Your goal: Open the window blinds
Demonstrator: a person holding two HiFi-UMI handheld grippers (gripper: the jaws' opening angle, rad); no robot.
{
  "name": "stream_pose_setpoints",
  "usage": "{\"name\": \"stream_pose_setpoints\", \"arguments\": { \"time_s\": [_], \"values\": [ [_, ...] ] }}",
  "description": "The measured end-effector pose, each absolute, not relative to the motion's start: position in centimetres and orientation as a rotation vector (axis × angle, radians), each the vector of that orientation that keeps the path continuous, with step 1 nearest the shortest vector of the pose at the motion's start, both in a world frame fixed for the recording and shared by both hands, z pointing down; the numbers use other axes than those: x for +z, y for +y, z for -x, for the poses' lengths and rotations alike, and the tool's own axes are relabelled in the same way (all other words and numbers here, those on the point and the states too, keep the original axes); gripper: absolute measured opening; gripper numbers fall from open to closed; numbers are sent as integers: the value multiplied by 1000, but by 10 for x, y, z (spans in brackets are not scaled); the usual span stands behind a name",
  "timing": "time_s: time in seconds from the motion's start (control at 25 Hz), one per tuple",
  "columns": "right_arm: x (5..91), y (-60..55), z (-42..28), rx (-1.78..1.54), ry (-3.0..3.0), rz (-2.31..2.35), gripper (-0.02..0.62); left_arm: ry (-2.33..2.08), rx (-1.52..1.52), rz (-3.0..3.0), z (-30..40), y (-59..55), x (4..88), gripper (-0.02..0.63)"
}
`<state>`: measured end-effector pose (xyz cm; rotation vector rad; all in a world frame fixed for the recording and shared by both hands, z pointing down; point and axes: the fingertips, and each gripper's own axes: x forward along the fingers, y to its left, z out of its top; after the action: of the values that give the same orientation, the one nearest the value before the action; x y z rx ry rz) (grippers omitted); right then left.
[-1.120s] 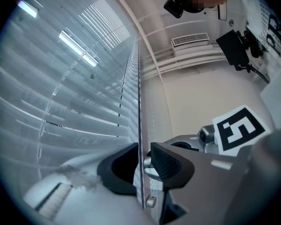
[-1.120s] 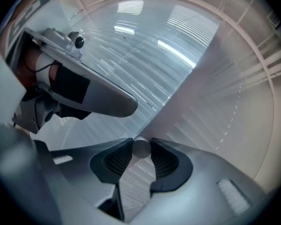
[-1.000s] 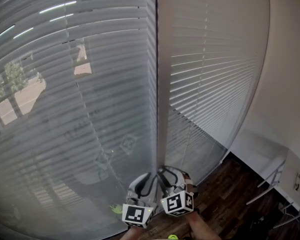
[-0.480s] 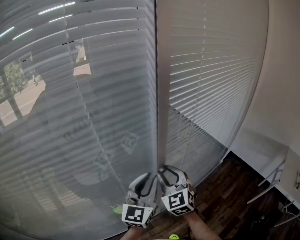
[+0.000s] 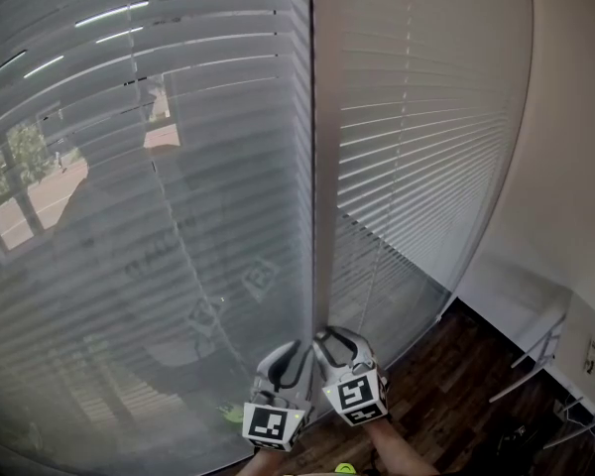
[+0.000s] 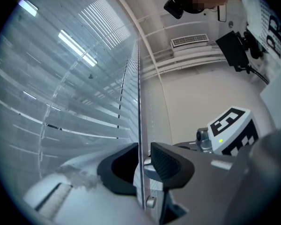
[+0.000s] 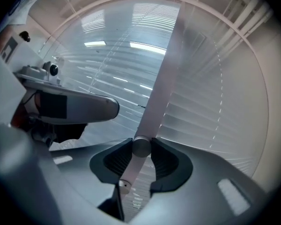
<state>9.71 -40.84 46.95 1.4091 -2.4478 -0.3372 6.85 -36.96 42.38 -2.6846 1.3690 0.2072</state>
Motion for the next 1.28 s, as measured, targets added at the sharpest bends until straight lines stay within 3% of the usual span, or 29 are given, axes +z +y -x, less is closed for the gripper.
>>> {"name": "stream_pose_setpoints", "arguments": {
  "time_s": [0.6, 0.96, 1.28],
  "values": [
    [470, -408, -96, -365, -2457, -1385, 124, 1371, 206, 2683, -69, -370, 424, 87],
    [477, -404, -95, -894, -2011, -1136, 127, 1342, 188, 2690, -70, -370, 434, 81],
    [477, -405, -94, -941, -1988, -1136, 127, 1369, 185, 2686, -69, -371, 429, 81]
  ]
}}
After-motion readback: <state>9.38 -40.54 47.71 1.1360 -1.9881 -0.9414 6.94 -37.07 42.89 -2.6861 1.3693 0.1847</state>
